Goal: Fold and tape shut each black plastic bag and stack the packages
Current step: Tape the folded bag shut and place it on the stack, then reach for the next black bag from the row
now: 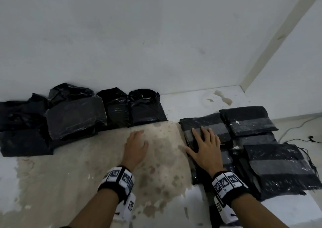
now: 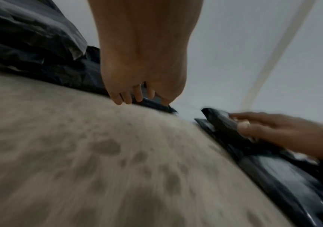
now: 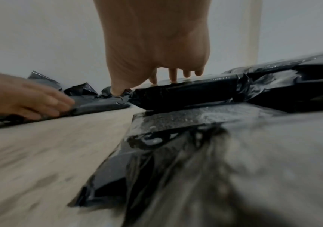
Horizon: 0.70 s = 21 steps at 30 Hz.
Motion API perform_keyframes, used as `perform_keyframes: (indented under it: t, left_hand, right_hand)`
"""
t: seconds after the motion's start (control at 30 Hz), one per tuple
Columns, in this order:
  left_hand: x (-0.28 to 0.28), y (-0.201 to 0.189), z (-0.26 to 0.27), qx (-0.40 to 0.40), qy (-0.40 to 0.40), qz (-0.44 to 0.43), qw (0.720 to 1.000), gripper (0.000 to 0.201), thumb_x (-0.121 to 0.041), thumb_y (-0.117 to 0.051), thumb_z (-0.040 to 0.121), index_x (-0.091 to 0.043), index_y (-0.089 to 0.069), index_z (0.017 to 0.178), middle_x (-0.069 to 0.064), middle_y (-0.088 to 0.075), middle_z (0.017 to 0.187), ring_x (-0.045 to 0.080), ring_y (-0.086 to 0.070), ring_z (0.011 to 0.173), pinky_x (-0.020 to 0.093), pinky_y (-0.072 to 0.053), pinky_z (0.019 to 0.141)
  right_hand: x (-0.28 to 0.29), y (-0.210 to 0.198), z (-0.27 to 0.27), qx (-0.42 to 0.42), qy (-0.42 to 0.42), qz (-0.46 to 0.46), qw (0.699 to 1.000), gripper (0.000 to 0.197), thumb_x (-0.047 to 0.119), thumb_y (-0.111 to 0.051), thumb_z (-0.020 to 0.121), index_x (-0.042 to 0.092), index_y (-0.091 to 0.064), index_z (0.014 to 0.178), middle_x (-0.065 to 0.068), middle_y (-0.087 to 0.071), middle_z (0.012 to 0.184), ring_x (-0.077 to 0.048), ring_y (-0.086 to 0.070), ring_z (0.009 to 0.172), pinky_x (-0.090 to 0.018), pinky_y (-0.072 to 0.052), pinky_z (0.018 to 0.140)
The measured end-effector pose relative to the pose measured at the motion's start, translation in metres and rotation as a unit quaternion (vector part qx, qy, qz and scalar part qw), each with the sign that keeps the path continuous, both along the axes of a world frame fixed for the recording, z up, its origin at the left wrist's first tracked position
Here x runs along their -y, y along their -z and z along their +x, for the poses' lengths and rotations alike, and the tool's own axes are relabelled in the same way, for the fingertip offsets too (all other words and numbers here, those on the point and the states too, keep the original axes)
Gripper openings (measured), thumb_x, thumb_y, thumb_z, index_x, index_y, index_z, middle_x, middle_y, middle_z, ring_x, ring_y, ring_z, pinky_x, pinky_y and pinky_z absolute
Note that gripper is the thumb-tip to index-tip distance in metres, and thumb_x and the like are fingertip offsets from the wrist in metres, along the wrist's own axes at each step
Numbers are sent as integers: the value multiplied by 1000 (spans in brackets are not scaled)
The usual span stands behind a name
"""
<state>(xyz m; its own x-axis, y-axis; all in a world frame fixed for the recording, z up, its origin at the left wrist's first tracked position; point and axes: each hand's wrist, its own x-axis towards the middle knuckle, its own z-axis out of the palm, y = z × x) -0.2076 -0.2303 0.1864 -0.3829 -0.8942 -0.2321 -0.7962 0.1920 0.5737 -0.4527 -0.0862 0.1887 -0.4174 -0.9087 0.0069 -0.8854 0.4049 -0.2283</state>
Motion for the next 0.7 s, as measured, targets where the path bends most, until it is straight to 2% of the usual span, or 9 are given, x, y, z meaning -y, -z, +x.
perform_keyframes:
  t: [0.07,0.13,0.23,0.3,0.4,0.53,0.7]
  left_hand:
    - [34,-10,-12,-46,-28,22,998,56,-28,-52,102,-14,-35,153,12,-31,156,32,-36,141,44,-32,116]
    - [62,-15,-23,-57,-45,35,997,63,-30,-52,103,-11,-25,157,14,-23,161,31,-28,147,44,-28,119]
    - [97,-11,-37,-23,-73,50,996,76,-41,-52,102,-10,-14,160,16,-15,165,35,-17,151,48,-23,121]
    - [110,-5,-44,29,-90,54,994,83,-48,-53,100,-8,-11,160,20,-18,164,40,-19,149,51,-24,120]
    - [118,3,-55,111,-115,22,987,89,-56,-55,96,-5,-15,158,23,-26,157,43,-26,142,51,-28,114]
    - [124,8,-66,190,-140,-5,972,96,-64,-57,91,-3,-22,155,24,-34,152,41,-31,139,49,-25,114]
    - [132,10,-74,156,-198,67,965,93,-66,-68,82,-4,-34,142,24,-40,146,40,-37,136,48,-27,112]
  right_hand:
    - [12,1,-3,0,14,15,1000,92,86,-18,89,26,-48,151,-18,-43,155,-42,-38,144,-59,-35,112]
    - [17,1,-4,-5,26,26,999,92,86,-17,89,26,-45,153,-20,-41,156,-42,-38,144,-59,-36,111]
    - [22,4,-5,-12,39,29,999,90,84,-13,91,27,-39,156,-19,-36,159,-42,-36,145,-58,-37,110]
    - [22,6,-6,-16,36,36,999,87,81,-10,94,27,-36,157,-19,-34,161,-42,-35,146,-58,-39,109]
    - [24,7,-9,-24,34,51,998,85,79,-9,95,28,-34,158,-19,-33,161,-41,-36,146,-57,-40,109]
    - [27,5,-9,-15,41,66,997,81,78,-10,96,31,-31,159,-17,-35,161,-40,-36,146,-56,-40,108]
    - [29,3,-5,-11,46,78,996,79,76,-11,96,31,-34,158,-16,-35,161,-39,-36,146,-56,-41,107]
